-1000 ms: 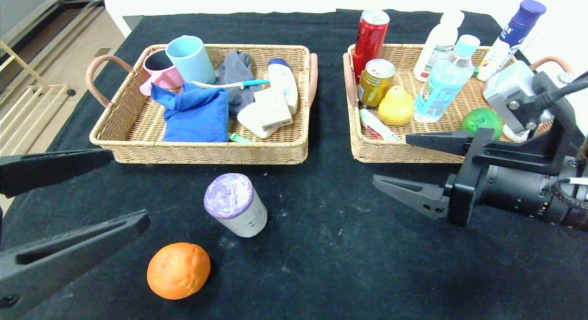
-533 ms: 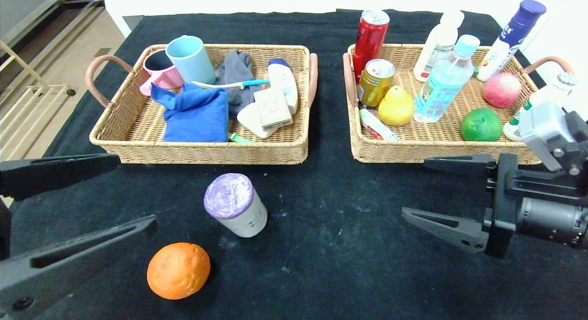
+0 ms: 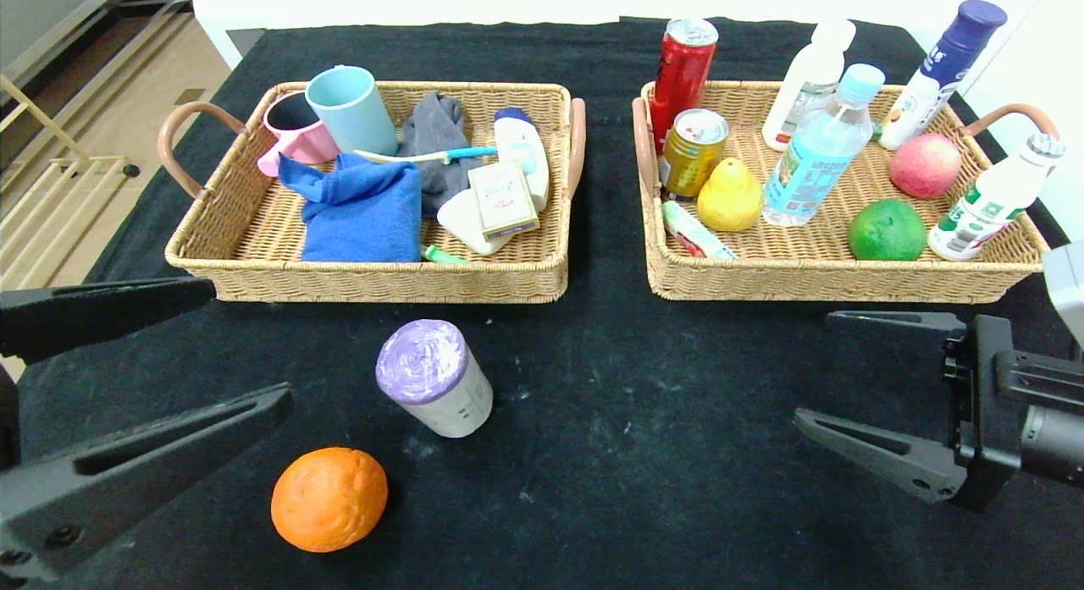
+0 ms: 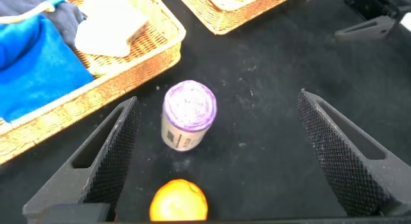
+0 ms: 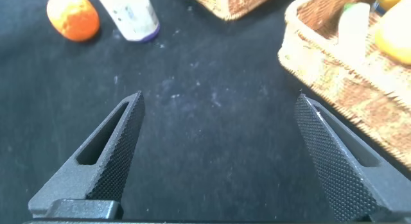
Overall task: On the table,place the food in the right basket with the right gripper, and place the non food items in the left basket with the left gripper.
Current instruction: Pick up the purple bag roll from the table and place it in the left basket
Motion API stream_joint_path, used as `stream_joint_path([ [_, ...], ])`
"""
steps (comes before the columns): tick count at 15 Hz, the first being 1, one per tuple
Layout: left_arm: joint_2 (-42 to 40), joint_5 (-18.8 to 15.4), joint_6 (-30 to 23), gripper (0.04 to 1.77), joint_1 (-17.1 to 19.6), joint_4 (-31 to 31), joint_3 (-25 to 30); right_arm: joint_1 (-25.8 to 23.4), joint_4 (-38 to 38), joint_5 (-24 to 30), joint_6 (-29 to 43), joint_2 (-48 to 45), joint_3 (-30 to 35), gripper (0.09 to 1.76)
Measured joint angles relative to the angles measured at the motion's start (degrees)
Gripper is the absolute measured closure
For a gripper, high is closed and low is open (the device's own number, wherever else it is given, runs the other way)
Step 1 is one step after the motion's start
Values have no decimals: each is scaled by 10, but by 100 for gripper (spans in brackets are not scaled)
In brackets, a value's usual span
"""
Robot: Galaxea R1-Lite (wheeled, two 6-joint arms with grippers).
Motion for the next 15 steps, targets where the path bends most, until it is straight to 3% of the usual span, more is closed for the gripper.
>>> stream_joint_path([
  [5,1,7,15,5,0,-33,6,-15,-13,2,1,-9,14,15],
  [7,10,25,28,5,0,-27,2,-13,-12,1,2,-20,19,15],
  [11,52,78,34,5,-3,86,-60,-10,-12,0,0,-31,23,15],
  [15,94,101,34,5,-5,187,-154,-9,-12,1,2,-41,26,15],
])
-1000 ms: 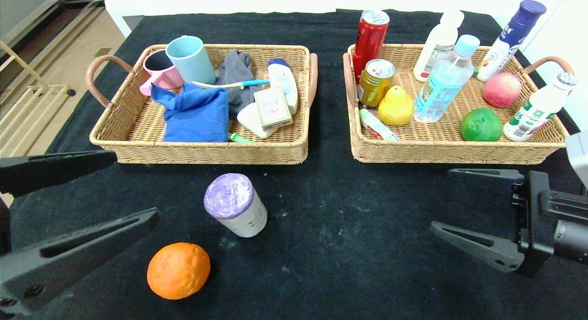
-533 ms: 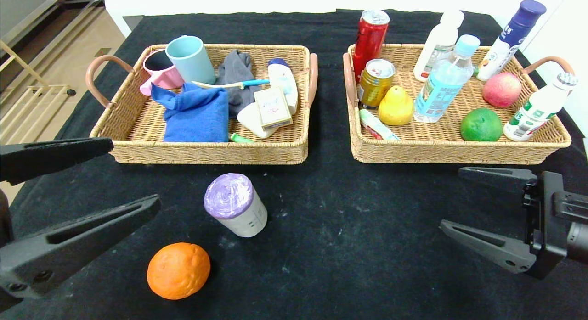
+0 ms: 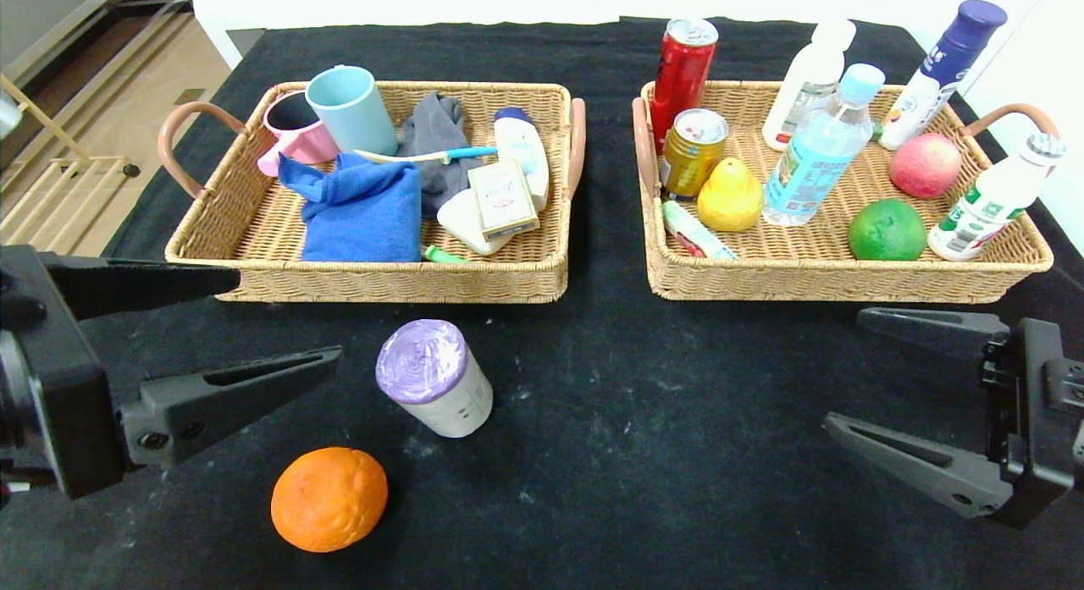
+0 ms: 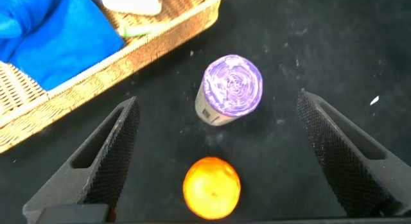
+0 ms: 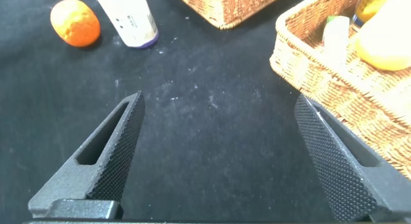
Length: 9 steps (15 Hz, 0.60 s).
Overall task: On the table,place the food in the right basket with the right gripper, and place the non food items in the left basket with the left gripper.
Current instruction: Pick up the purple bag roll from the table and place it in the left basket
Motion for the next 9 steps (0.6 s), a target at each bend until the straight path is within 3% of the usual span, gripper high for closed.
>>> stream_joint_path([
  [4,48,72,-3,5,-16,130,-108,3,0,0,0,-6,1,15],
  [7,84,89,-8,5,-29,205,-179,4,0,0,0,-8,1,15],
  [9,106,111,-12,5,-39,287,-236,4,0,0,-1,-10,1,15],
])
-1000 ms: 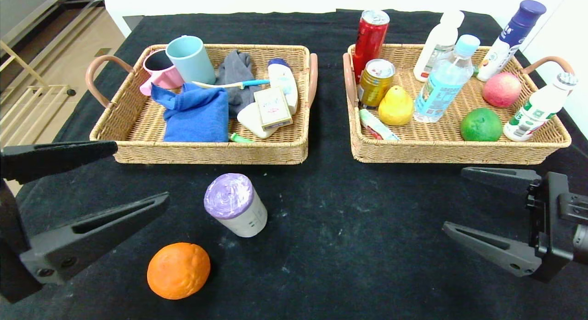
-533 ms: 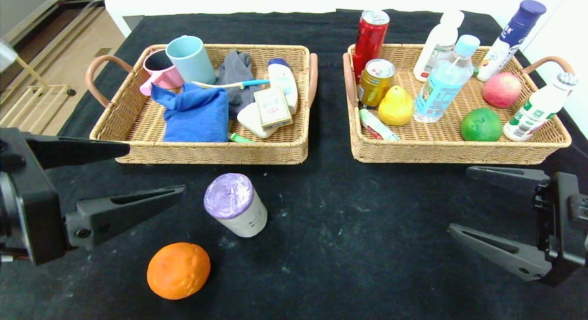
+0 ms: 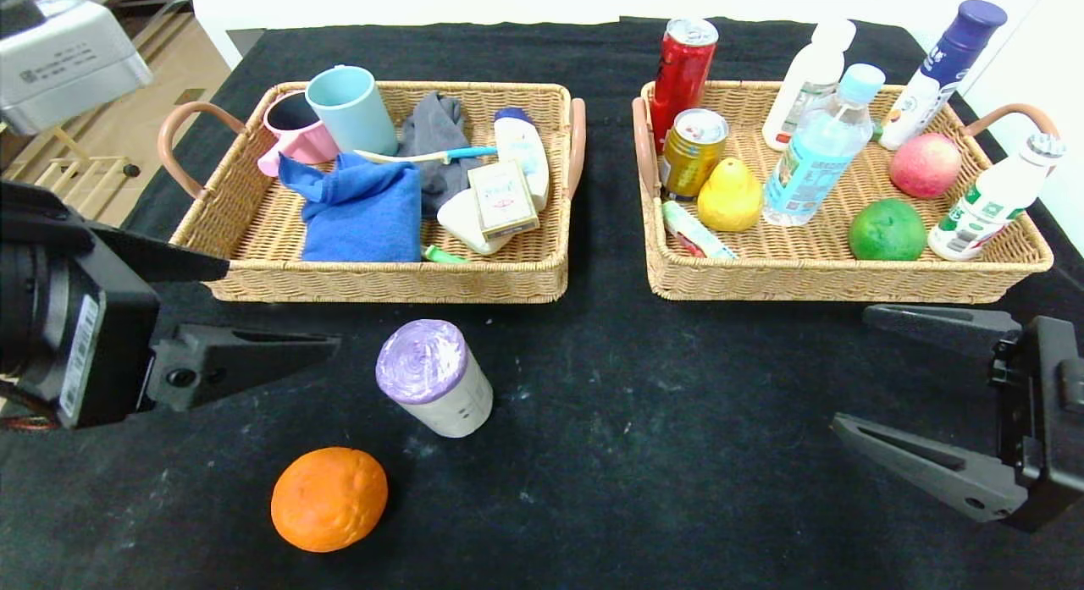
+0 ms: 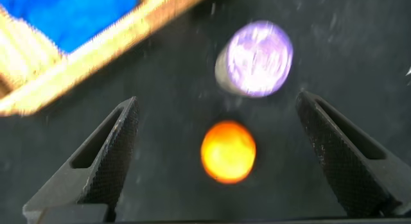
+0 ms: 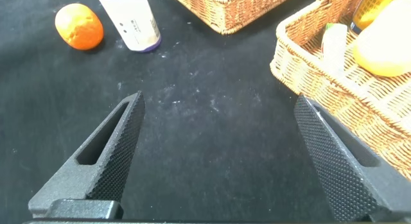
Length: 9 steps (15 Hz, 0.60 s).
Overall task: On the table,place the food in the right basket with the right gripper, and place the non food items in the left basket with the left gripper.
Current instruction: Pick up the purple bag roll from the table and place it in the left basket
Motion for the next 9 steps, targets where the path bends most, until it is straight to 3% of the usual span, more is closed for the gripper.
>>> stream_joint_path([
  [4,64,47,-83,5,-67,138,-131,1,0,0,-3,-2,1,15],
  [6,110,86,-140,5,-96,162,-169,2,0,0,-2,-8,3,15],
  [9,160,105,-206,5,-117,174,-192,4,1,0,-1,-15,3,15],
])
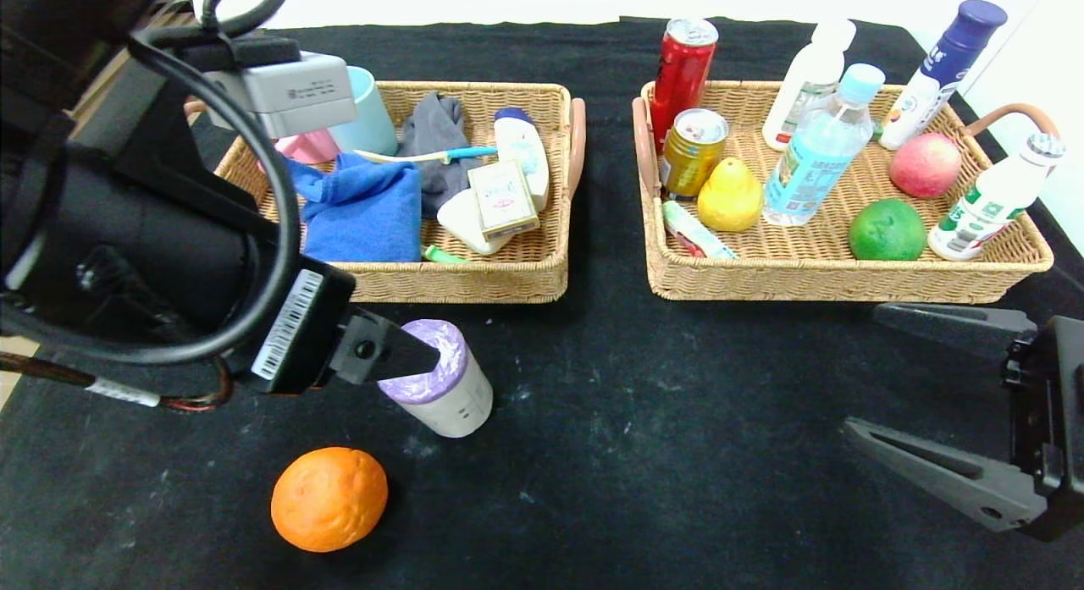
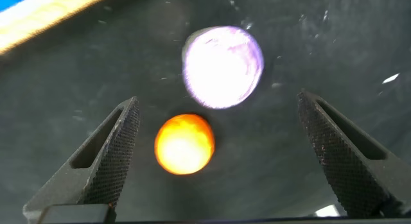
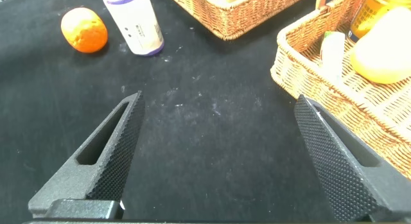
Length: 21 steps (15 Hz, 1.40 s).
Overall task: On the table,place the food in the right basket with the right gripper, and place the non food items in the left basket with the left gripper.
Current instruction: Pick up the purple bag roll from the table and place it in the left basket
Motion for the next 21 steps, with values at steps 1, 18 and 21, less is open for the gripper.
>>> stream_joint_path([
  [1,12,10,-22,5,-2,10,-11,0,0,0,0,0,0,15],
  [18,95,18,-114,5,-9,62,-56,17,0,-2,-1,-3,5,15],
  [21,101,-4,-113,5,9,61,-48,20,0,-1,-2,-3,7,15],
])
